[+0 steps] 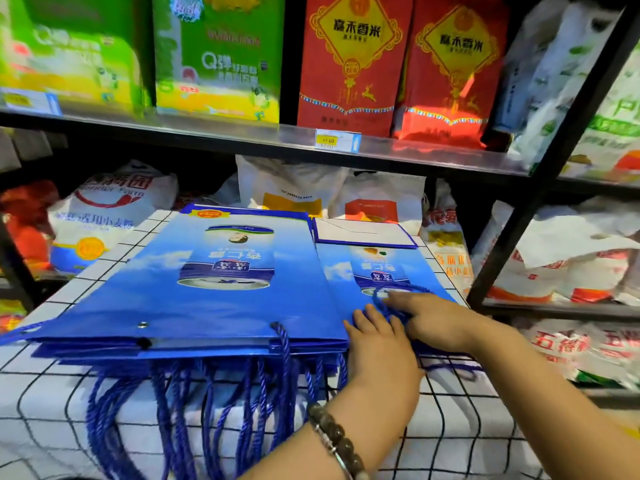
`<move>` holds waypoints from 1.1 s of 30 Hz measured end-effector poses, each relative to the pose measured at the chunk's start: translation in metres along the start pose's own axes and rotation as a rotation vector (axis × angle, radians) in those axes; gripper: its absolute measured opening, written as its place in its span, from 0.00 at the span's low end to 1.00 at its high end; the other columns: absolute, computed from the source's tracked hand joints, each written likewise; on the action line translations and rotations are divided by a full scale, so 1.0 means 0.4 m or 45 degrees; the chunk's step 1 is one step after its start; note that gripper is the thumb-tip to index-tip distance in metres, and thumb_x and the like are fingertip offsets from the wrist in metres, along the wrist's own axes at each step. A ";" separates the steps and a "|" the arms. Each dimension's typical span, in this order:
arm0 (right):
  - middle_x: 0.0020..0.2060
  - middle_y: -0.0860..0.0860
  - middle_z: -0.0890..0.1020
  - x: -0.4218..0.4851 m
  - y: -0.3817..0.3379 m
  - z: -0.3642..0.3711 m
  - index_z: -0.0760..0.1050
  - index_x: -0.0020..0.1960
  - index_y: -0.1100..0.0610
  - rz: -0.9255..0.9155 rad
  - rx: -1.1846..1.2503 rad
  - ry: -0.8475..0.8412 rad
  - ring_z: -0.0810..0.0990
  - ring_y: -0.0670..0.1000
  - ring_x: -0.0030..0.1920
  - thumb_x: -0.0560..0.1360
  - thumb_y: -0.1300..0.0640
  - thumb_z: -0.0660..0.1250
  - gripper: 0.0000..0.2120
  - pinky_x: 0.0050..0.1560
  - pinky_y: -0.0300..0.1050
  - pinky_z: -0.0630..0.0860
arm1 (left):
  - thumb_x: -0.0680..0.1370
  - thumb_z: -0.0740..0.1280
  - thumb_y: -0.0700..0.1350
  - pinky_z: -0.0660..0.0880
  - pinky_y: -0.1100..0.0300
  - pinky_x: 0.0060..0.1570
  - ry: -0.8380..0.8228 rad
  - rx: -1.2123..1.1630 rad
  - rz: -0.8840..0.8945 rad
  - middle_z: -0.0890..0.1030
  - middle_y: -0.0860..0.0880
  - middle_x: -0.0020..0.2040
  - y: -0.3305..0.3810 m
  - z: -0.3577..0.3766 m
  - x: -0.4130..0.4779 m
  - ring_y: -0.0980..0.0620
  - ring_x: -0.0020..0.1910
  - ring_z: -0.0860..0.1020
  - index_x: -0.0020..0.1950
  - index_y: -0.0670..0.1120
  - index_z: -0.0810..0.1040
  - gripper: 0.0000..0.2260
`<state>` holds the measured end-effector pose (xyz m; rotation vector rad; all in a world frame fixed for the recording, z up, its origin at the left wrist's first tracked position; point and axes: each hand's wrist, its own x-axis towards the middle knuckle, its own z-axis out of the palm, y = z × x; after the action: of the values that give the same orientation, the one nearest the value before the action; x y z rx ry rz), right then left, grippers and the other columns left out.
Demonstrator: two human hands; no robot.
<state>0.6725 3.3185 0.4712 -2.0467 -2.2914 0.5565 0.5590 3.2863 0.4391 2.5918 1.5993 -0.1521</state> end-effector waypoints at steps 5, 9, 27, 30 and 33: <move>0.75 0.52 0.54 0.098 0.002 0.043 0.58 0.73 0.51 0.051 0.028 0.119 0.53 0.51 0.74 0.80 0.45 0.51 0.24 0.72 0.52 0.51 | 0.81 0.50 0.54 0.50 0.40 0.68 0.067 0.045 0.013 0.46 0.29 0.73 -0.015 0.012 -0.011 0.30 0.71 0.48 0.74 0.37 0.45 0.30; 0.75 0.52 0.38 0.162 0.001 0.070 0.42 0.76 0.46 0.199 -0.102 -0.046 0.38 0.54 0.75 0.78 0.38 0.47 0.30 0.70 0.62 0.40 | 0.82 0.48 0.54 0.42 0.42 0.69 0.123 0.064 0.039 0.44 0.31 0.74 -0.019 0.010 -0.024 0.32 0.72 0.44 0.74 0.37 0.43 0.30; 0.57 0.51 0.79 0.044 -0.154 -0.030 0.75 0.56 0.51 -0.154 0.638 0.631 0.78 0.50 0.52 0.76 0.62 0.62 0.11 0.52 0.41 0.73 | 0.74 0.50 0.54 0.71 0.62 0.57 0.494 -0.606 0.477 0.74 0.56 0.62 -0.064 -0.047 -0.274 0.55 0.61 0.72 0.59 0.54 0.74 0.19; 0.46 0.43 0.82 -0.067 -0.254 -0.060 0.79 0.43 0.48 -0.548 0.734 0.350 0.79 0.40 0.48 0.72 0.70 0.64 0.17 0.54 0.36 0.74 | 0.68 0.57 0.53 0.73 0.69 0.28 0.743 -0.632 0.466 0.77 0.58 0.34 -0.153 -0.061 -0.335 0.59 0.32 0.76 0.37 0.55 0.78 0.10; 0.53 0.43 0.77 -0.129 -0.303 -0.056 0.82 0.48 0.47 -0.876 0.471 0.030 0.74 0.39 0.57 0.70 0.64 0.66 0.15 0.57 0.30 0.67 | 0.69 0.61 0.51 0.71 0.65 0.29 1.011 -0.681 0.363 0.76 0.57 0.32 -0.237 -0.069 -0.362 0.58 0.31 0.74 0.39 0.54 0.75 0.05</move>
<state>0.5691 3.2647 0.5368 -1.0095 -2.4271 0.8030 0.4106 3.2040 0.4833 2.4863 1.1286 1.2673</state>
